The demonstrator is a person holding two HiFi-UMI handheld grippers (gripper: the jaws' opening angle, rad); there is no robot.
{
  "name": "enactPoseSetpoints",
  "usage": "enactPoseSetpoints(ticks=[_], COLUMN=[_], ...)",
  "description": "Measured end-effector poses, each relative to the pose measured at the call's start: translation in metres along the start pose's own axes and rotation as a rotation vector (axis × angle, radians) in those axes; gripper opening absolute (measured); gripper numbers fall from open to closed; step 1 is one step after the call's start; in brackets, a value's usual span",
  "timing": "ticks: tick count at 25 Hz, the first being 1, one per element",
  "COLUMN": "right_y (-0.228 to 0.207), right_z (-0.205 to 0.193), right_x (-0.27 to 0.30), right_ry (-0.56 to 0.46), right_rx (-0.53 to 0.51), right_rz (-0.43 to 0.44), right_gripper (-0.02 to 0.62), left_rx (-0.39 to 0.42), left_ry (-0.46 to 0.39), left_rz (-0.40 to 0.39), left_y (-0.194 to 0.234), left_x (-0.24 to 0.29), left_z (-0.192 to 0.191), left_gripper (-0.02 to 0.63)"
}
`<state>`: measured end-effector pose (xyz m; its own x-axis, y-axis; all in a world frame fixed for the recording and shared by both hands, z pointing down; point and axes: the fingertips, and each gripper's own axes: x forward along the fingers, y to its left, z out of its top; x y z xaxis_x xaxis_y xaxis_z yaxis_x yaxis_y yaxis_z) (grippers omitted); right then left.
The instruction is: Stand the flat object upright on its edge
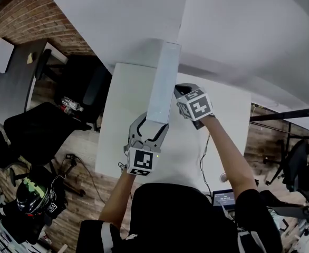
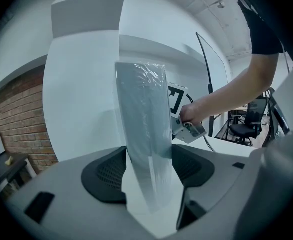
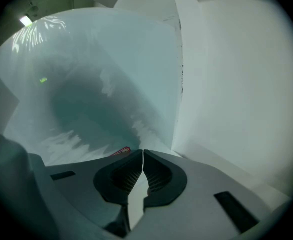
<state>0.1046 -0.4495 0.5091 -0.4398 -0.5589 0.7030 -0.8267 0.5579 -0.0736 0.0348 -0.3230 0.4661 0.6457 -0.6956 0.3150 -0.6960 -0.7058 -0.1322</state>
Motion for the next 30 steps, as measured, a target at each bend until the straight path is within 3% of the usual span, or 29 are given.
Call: enactPoseSetpoints(ticks=[23,30], right_y=[-0.023,-0.023], right_z=[0.024,0.02], right_x=[0.022,0.016], right_ry=[-0.022,-0.021], right_rx=[0.027,0.035], right_rz=[-0.018,-0.02], right_gripper=[0.043,0.043], left_rx=[0.032,0.01], left_ry=[-0.027,-0.01], left_rz=[0.002,0.004], left_y=[0.029,0.023], left_x=[0.031,0.03], left_z=[0.019,0.009], left_gripper=[0.298,0.298])
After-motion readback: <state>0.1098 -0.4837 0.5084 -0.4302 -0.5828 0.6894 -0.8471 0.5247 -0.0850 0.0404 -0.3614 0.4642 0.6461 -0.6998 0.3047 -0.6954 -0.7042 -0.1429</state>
